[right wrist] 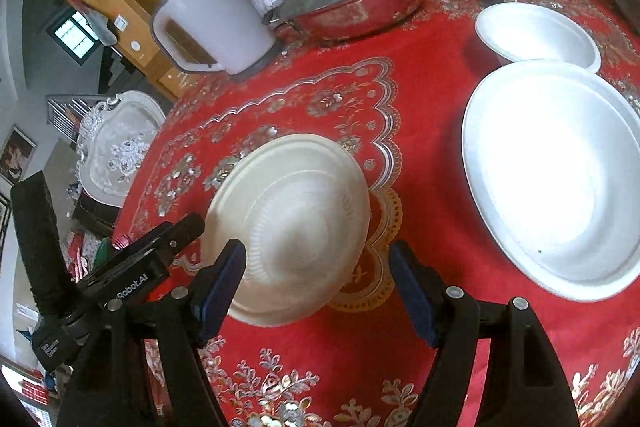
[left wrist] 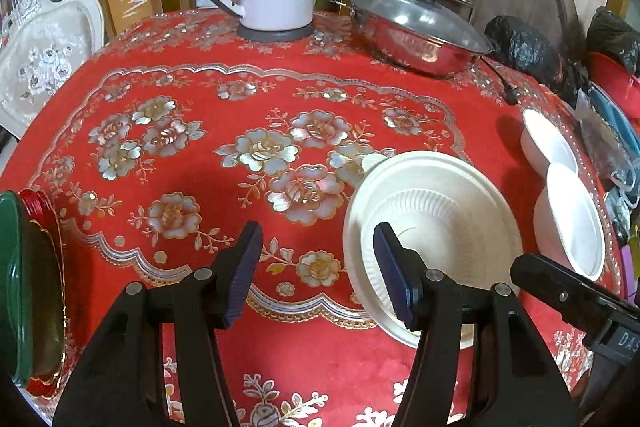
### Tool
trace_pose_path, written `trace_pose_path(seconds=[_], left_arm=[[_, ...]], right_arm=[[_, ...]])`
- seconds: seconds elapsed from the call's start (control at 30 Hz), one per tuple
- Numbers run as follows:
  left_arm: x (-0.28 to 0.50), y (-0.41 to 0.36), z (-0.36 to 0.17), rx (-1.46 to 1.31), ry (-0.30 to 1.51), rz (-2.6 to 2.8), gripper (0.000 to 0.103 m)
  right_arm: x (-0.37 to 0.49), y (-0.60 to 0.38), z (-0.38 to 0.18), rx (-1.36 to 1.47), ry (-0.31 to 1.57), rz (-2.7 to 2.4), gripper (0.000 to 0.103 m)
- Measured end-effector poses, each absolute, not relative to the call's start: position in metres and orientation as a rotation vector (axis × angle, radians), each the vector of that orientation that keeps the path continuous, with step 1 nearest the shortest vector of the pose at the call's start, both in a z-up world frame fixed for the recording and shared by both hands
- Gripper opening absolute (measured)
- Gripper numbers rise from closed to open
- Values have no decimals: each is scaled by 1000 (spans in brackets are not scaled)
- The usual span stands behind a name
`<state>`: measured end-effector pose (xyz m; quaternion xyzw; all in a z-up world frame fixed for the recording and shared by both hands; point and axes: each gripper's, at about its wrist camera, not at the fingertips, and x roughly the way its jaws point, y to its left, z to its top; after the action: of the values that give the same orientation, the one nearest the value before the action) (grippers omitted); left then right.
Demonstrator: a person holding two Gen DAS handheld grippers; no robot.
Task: Organize plates and bowls
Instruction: 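Move both tools to the cream plastic bowl, then grasp the rim of the cream plastic bowl with both tools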
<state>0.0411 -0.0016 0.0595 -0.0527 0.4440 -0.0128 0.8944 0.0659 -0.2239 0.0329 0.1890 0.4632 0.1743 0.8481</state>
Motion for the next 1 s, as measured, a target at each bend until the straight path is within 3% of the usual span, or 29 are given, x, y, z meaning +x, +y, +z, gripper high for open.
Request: trace_pose_path(seconds=[0.83, 1.0], left_arm=[[58, -14, 36, -62, 1023, -34, 58], [61, -19, 31, -41, 1045, -32, 58]], right_arm=[[91, -215, 27, 290, 993, 367, 73], [96, -216, 20, 281, 1002, 364, 59]])
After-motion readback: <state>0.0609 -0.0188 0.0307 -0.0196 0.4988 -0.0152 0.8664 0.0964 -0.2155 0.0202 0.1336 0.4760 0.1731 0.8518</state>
